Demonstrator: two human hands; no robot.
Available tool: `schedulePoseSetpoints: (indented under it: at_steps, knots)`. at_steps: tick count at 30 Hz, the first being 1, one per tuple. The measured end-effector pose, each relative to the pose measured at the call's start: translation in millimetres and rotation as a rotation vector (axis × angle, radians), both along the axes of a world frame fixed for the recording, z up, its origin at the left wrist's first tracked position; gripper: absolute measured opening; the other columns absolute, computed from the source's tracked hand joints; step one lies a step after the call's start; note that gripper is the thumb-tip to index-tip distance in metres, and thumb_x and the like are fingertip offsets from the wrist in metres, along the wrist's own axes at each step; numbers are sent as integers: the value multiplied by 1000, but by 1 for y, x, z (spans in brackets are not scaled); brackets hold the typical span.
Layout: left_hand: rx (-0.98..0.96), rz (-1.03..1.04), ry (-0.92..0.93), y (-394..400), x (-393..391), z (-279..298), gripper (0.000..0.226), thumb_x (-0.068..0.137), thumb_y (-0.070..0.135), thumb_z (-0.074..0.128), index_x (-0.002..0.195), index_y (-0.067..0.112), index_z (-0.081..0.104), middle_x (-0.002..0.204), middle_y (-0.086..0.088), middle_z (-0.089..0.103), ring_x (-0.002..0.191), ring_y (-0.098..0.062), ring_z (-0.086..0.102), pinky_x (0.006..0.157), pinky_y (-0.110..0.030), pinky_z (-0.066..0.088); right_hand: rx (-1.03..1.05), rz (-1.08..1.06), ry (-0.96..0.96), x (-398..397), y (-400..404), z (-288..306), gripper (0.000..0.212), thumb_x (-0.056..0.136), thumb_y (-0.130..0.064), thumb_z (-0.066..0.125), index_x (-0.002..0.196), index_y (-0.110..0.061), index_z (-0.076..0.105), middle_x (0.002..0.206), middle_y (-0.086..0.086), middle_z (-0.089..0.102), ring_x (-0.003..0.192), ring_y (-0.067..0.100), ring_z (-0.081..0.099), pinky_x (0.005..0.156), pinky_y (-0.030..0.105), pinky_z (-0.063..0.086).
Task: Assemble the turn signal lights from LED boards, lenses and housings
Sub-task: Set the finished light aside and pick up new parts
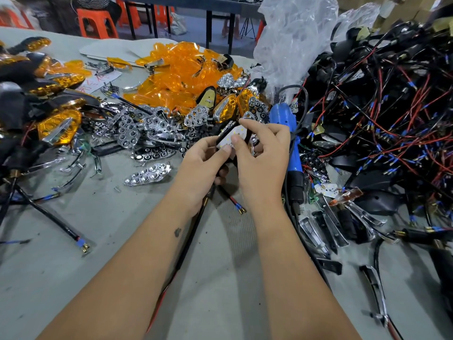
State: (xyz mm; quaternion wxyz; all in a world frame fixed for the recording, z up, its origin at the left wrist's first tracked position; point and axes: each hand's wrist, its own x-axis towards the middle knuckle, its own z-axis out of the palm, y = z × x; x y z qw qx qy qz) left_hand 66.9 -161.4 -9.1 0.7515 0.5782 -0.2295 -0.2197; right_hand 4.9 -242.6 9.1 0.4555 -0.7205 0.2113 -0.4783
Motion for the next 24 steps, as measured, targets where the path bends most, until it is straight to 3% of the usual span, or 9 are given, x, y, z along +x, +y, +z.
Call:
schedulePoseSetpoints:
  at_steps: [3, 7, 9, 12, 16, 20, 22, 24]
  knots:
    - [39, -23, -85, 2, 0, 0, 10, 101, 17, 55, 98, 20, 64, 67, 11, 57, 49, -4, 43, 42, -16, 33, 44, 11, 17, 0, 1, -1, 38, 87, -18, 73, 119, -34, 63, 105, -14, 42, 90, 8, 49, 91, 31, 50]
    - [-4, -5, -22, 1, -1, 3, 11, 101, 16, 54, 101, 22, 63, 69, 10, 57, 46, -4, 42, 40, -15, 33, 92, 41, 51, 2, 1, -2, 35, 87, -22, 72, 113, -40, 56, 107, -7, 56, 90, 11, 55, 88, 36, 52]
    - [-21, -20, 0, 2, -1, 4, 9, 101, 18, 54, 101, 22, 62, 68, 9, 57, 46, -5, 42, 39, -16, 33, 76, 85, 66, 2, 1, -2, 31, 91, -23, 68, 109, -43, 53, 109, -7, 61, 94, 8, 58, 87, 31, 51]
    - [-38, 28, 26, 5, 6, 7, 8, 102, 18, 53, 99, 20, 60, 66, 8, 59, 46, -6, 45, 38, -17, 34, 6, 105, 63, 0, 3, -3, 19, 97, -30, 56, 116, -34, 57, 109, -6, 60, 97, 2, 56, 88, 21, 46]
    - [-172, 151, 213, 16, 24, 13, 6, 101, 15, 53, 104, 12, 58, 77, -4, 70, 50, -11, 53, 41, -20, 42, 33, 9, -14, -2, 1, -4, 16, 98, -25, 50, 109, -25, 62, 105, -5, 58, 89, -6, 52, 80, 9, 40]
    - [-304, 237, 361, 25, 38, 15, 17, 103, 15, 48, 115, 4, 49, 79, -12, 72, 50, -13, 51, 42, -20, 42, -137, -38, 82, -2, 2, -1, 18, 97, -7, 51, 108, -11, 66, 103, 1, 59, 90, 2, 51, 83, 19, 44]
    - [-331, 258, 374, 24, 40, 16, 21, 104, 15, 46, 119, 2, 48, 76, -9, 70, 48, -11, 46, 41, -19, 38, -284, 28, 182, 0, 12, -1, 23, 97, -3, 49, 111, -9, 66, 105, 4, 61, 95, 7, 53, 84, 21, 44]
    - [-337, 270, 365, 23, 39, 16, 26, 103, 19, 48, 121, 0, 51, 75, -6, 68, 46, -9, 43, 40, -17, 36, -339, 120, 350, 5, 23, -5, 29, 98, -3, 47, 123, -9, 62, 114, 8, 61, 103, 18, 56, 87, 33, 45]
